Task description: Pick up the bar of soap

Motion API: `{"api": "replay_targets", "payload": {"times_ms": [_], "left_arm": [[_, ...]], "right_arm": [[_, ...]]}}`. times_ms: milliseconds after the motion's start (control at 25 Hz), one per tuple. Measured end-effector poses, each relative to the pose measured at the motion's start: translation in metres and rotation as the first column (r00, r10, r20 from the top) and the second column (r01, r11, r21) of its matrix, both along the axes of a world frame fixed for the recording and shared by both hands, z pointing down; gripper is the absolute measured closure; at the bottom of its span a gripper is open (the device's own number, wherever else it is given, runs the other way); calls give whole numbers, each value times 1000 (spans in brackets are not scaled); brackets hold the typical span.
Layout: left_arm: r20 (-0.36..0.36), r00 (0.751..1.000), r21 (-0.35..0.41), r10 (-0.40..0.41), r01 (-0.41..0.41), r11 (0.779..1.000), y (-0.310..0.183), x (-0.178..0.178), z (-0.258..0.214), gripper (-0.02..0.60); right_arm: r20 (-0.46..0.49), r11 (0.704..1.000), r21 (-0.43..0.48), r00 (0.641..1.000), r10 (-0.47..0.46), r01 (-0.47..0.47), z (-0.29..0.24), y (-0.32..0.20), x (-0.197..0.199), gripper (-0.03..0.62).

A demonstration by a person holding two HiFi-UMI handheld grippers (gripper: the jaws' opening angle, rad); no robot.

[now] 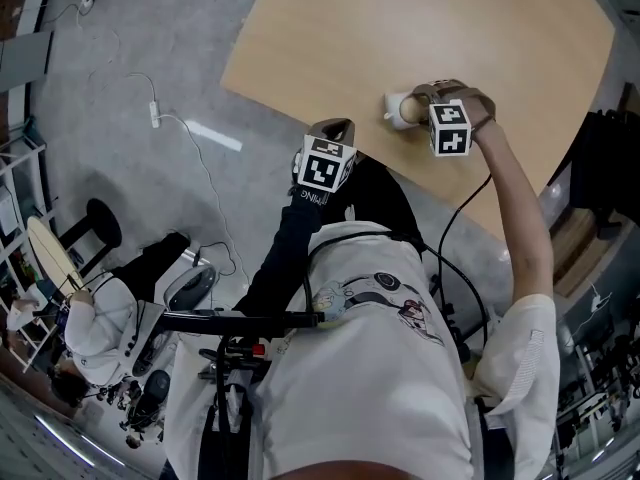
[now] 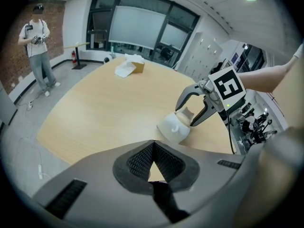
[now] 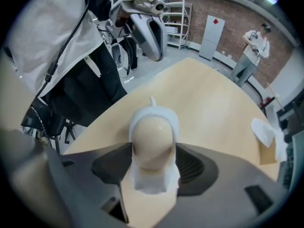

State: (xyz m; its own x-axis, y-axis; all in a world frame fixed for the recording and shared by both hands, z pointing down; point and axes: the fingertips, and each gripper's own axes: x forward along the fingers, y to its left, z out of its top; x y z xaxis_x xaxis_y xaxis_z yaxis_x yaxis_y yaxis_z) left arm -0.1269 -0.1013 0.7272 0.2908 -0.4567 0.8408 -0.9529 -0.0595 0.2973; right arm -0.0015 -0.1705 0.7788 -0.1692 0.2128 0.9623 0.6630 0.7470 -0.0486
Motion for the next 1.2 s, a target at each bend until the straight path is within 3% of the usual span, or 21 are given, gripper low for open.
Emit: {"api": "replay_targets", "payload": {"times_ms": [480,720,840,920,1000,1080,1200], "left_arm": [[0,1000,-12,-22,22,1000,9,-5,6,578],[1,1000,-1,-8,8,1000,7,-7,2,578],[1,1000,14,1,-1,1000,7,-5,-3,578],[0,1000,35,7,-7,999,3,-3,-9,578],[0,1000,70,12,-12,997,-4,-1,-19,578],[-1,1000,118,21,-21,993,-14,2,-31,578],[1,999,189,42,-41,981,-29,9,-50,578]], "right_arm": [[10,1000,15,1000,-3,2,5,2,2,327],[70,996,14,994,86,-87,-7,0,-7,327],[133,982,2,973,189,-191,-21,-6,-13,328],[196,956,-12,937,290,-293,-37,-13,-16,328],[275,907,-39,868,414,-420,-59,-20,-16,329],[356,831,-85,762,540,-549,-83,-25,-13,328],[455,696,-173,571,684,-696,-121,-29,-5,328]]}}
